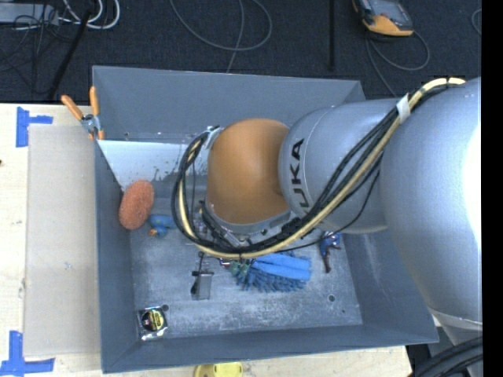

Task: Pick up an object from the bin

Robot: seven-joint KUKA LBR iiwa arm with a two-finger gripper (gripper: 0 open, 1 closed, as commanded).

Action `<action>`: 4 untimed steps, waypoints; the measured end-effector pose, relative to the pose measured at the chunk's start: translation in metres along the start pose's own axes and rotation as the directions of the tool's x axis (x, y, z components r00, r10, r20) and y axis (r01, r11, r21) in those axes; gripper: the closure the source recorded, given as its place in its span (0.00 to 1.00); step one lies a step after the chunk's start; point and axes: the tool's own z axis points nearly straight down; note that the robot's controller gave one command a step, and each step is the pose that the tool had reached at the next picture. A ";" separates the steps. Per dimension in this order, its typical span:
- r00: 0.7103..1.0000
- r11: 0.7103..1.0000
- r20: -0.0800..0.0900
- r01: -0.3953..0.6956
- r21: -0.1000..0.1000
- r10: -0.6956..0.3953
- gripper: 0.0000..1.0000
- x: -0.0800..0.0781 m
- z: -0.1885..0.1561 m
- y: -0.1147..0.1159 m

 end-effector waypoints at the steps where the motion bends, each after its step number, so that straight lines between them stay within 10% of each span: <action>1: 1.000 1.000 0.007 -0.006 -0.001 0.006 1.00 -0.002 -0.005 -0.002; 2: 1.000 1.000 0.007 -0.007 -0.001 0.007 0.00 -0.002 -0.005 -0.002; 4: 1.000 1.000 0.011 0.006 -0.002 -0.006 0.00 0.029 0.026 0.014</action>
Offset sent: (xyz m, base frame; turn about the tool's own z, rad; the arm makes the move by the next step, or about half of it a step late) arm 0.0000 0.0000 0.0000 0.0000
